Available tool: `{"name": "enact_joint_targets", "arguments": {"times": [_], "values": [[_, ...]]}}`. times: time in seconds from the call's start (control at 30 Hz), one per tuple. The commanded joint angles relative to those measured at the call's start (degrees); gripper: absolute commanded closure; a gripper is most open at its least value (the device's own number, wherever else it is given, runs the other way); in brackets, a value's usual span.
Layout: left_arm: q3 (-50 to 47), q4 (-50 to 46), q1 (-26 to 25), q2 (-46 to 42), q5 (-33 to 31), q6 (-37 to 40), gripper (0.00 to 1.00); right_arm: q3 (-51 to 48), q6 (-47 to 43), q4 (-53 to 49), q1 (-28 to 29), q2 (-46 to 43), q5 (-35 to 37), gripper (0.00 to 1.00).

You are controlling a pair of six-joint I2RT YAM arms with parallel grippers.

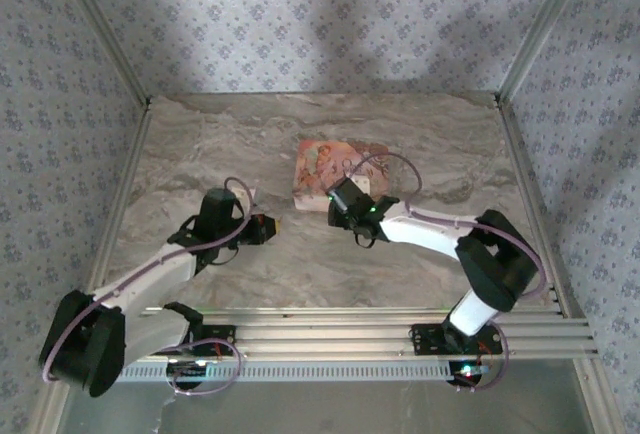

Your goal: Unlock a padlock with a key

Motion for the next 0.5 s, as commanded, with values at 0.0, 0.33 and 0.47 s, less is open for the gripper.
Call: {"name": "enact_joint_targets", "arguments": {"times": [0.0,0.33,0.47], "values": [[-2.86,5.95,-0.47,-3.37,-0.20,-3.00,1.00,3.57,2.14,1.27,1.43,3.08,5.51,0.41],[-6.14,1.31,-0.64,-9.16,-0.80,-2.18,1.00,5.68,6.19,1.89,4.03,8.99,14.66,0.42],[-6.81,1.18,-0.70,-10.42,0.69,-2.35,1.00,5.81,6.65,3.52,4.34,10.66,15.70,0.42]]}}
